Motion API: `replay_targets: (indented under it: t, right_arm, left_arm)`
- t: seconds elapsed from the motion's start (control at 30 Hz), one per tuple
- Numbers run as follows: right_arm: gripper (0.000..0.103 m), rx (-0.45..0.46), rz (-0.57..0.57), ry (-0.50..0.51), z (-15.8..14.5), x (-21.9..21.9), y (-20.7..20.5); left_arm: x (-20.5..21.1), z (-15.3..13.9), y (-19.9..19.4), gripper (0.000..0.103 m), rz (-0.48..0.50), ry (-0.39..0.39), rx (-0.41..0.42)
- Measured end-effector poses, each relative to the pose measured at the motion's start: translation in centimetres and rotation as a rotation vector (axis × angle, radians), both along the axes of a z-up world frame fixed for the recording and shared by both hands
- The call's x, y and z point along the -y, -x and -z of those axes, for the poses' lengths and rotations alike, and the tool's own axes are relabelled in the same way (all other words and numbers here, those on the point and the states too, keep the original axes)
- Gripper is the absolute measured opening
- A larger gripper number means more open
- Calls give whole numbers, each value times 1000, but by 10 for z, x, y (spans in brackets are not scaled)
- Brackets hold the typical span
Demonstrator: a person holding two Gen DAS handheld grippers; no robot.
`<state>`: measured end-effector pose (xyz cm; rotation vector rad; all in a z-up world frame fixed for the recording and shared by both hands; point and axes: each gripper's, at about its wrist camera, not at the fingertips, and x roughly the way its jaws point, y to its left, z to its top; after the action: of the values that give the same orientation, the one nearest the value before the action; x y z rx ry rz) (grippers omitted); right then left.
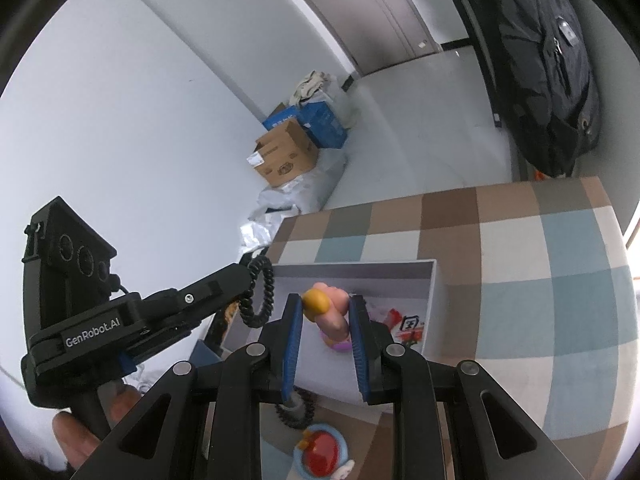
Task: Organize jewelry
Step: 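Carry coil and pig toy into the gray box and open both grippers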
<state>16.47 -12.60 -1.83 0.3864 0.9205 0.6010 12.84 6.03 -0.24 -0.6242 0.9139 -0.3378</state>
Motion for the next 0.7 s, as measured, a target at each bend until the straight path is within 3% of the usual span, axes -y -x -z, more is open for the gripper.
replay_targets:
  t: [0.63, 0.7]
  right_arm:
    - [23, -32, 5, 15, 10, 1, -1]
    - [24, -38, 8, 15, 9, 1, -2]
  left_arm:
    - [12, 13, -10, 5, 31, 2, -56]
    - [14, 16, -13, 16, 44, -5, -90]
